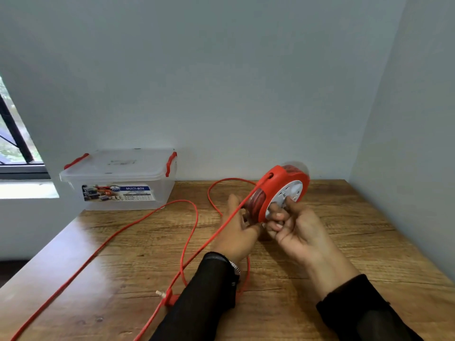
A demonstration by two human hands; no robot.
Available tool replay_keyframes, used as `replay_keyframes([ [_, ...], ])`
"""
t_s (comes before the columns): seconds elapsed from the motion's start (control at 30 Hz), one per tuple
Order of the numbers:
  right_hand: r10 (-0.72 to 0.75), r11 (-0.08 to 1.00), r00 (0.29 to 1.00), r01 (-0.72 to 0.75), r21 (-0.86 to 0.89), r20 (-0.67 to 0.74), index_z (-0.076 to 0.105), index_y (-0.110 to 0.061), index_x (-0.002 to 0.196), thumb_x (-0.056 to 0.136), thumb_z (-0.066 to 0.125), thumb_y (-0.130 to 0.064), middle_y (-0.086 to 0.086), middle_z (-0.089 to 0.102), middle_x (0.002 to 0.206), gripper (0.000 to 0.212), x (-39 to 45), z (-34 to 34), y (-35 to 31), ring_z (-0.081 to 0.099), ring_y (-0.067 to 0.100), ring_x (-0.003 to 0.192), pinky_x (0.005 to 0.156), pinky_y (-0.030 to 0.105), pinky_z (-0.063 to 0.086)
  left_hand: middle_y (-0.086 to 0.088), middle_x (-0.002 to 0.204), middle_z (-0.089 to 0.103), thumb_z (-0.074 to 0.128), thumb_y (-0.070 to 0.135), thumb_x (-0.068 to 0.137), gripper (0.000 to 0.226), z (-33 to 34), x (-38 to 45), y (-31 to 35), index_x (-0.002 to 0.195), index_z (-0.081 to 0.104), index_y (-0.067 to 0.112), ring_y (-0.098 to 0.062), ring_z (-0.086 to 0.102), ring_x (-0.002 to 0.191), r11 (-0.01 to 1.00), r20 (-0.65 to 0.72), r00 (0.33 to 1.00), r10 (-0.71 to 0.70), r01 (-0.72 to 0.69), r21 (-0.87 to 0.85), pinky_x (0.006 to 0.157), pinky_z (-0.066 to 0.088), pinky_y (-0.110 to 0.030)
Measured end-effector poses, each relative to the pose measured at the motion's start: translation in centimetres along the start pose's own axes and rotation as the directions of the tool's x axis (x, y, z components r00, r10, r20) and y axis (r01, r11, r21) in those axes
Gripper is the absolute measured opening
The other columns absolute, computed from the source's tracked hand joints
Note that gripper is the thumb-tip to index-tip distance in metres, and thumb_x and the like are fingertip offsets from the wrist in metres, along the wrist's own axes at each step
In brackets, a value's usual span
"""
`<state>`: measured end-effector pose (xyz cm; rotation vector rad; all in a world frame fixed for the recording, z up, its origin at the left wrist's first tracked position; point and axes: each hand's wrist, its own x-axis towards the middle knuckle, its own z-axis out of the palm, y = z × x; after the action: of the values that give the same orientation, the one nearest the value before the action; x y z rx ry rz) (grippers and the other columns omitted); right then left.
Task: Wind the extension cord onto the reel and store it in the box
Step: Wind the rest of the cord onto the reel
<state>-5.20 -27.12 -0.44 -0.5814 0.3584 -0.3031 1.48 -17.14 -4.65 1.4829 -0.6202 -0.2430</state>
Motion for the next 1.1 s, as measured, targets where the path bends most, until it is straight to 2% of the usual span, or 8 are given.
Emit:
replay_keyframes([
  [0.13, 0.02, 0.997, 1.0, -0.019, -0.071, 0.013, 0.056, -0.002, 0.082, 0.096, 0.038, -0.009, 0.008, 0.069, 0.066, 0.024, -0.3, 0.0, -0.5, 0.053, 0.009, 0.04, 0.038, 0.017, 0.036, 0.0, 0.08, 0.074, 0.068, -0.012, 0.077, 0.039, -0.3, 0.1, 0.5, 0.101, 0.052, 0.015, -0.013, 0.072, 0.076, 0.997, -0.04, 0.999, 0.002, -0.005, -0.075, 0.07, 0.06, -0.035],
  [0.27, -0.025, 0.87, 1.0, 0.017, -0.493, -0.01, 0.061, -0.006, 0.08, 0.093, 0.051, -0.016, 0.009, 0.07, 0.064, 0.019, -0.9, 0.2, -0.6, 0.05, 0.008, 0.037, 0.036, 0.018, 0.037, 0.002, 0.085, 0.074, 0.065, -0.003, 0.084, 0.032, -1.6, 0.3, 1.9, 0.114, 0.059, 0.006, -0.007, 0.071, 0.073, 0.966, -0.135, 0.989, -0.055, 0.019, -0.257, 0.064, 0.058, -0.022],
  [0.37, -0.324, 0.46, 0.941, 0.251, -0.852, 0.102, 0.064, -0.007, 0.084, 0.089, 0.062, -0.018, 0.008, 0.067, 0.065, 0.012, -1.0, -0.2, 0.3, 0.055, 0.008, 0.046, 0.044, 0.024, 0.047, -0.003, 0.091, 0.071, 0.062, -0.002, 0.085, 0.028, -3.0, 0.5, 2.6, 0.112, 0.062, 0.007, -0.003, 0.069, 0.069, 0.957, -0.196, 0.978, -0.07, 0.011, -0.289, 0.059, 0.056, -0.017],
  [0.43, -0.501, -0.077, 0.784, 0.383, -0.921, 0.368, 0.066, -0.017, 0.089, 0.084, 0.067, -0.023, 0.0, 0.068, 0.088, 0.008, -0.9, -0.8, 0.5, 0.061, 0.009, 0.073, 0.065, 0.031, 0.053, -0.008, 0.094, 0.073, 0.062, -0.002, 0.085, 0.027, -3.5, 0.5, 2.8, 0.11, 0.065, 0.005, -0.011, 0.071, 0.075, 0.957, -0.223, 0.972, -0.071, 0.003, -0.291, 0.063, 0.057, -0.02],
  [0.53, -0.355, -0.467, 0.698, 0.444, -0.765, 0.622, 0.059, -0.035, 0.112, 0.083, 0.065, -0.025, -0.007, 0.05, 0.114, 0.031, -1.1, -1.0, 0.5, 0.054, 0.011, 0.098, 0.074, 0.027, 0.049, -0.007, 0.094, 0.076, 0.065, 0.002, 0.083, 0.023, -3.7, 0.2, 3.0, 0.097, 0.073, 0.017, -0.022, 0.072, 0.084, 0.969, -0.25, 0.967, -0.042, -0.021, -0.246, 0.073, 0.058, -0.03],
  [0.7, -0.272, -0.598, 0.739, 0.373, -0.71, 0.617, 0.033, -0.053, 0.134, 0.088, 0.057, -0.032, -0.002, 0.032, 0.139, 0.056, -1.1, -1.0, 0.4, 0.05, 0.017, 0.116, 0.079, 0.027, 0.052, 0.001, 0.09, 0.078, 0.066, 0.007, 0.083, 0.027, -4.0, -0.3, 3.9, 0.079, 0.077, 0.032, -0.021, 0.073, 0.088, 0.982, -0.246, 0.969, 0.006, -0.052, -0.179, 0.086, 0.057, -0.045],
  [0.93, -0.292, -0.683, 0.776, 0.24, -0.69, 0.559, 0.016, -0.055, 0.141, 0.09, 0.049, -0.05, -0.003, 0.045, 0.122, 0.062, -2.1, -0.2, 0.4, 0.052, 0.016, 0.106, 0.074, 0.025, 0.043, -0.007, 0.099, 0.075, 0.07, 0.03, 0.071, 0.03, -3.1, -0.6, 4.4, 0.099, 0.073, 0.02, -0.027, 0.071, 0.095, 0.99, -0.214, 0.976, 0.046, -0.073, -0.121, 0.09, 0.053, -0.055],
  [1.1, -0.206, -0.54, 0.852, 0.312, -0.782, 0.482, 0.013, -0.055, 0.142, 0.089, 0.054, -0.045, -0.003, 0.053, 0.133, 0.068, -1.6, -0.5, 0.1, 0.051, 0.021, 0.118, 0.089, 0.035, 0.046, -0.006, 0.105, 0.074, 0.073, 0.027, 0.073, 0.036, -3.4, -0.4, 4.0, 0.108, 0.07, 0.018, -0.024, 0.071, 0.097, 0.989, -0.172, 0.983, 0.064, -0.086, -0.124, 0.09, 0.056, -0.049],
])
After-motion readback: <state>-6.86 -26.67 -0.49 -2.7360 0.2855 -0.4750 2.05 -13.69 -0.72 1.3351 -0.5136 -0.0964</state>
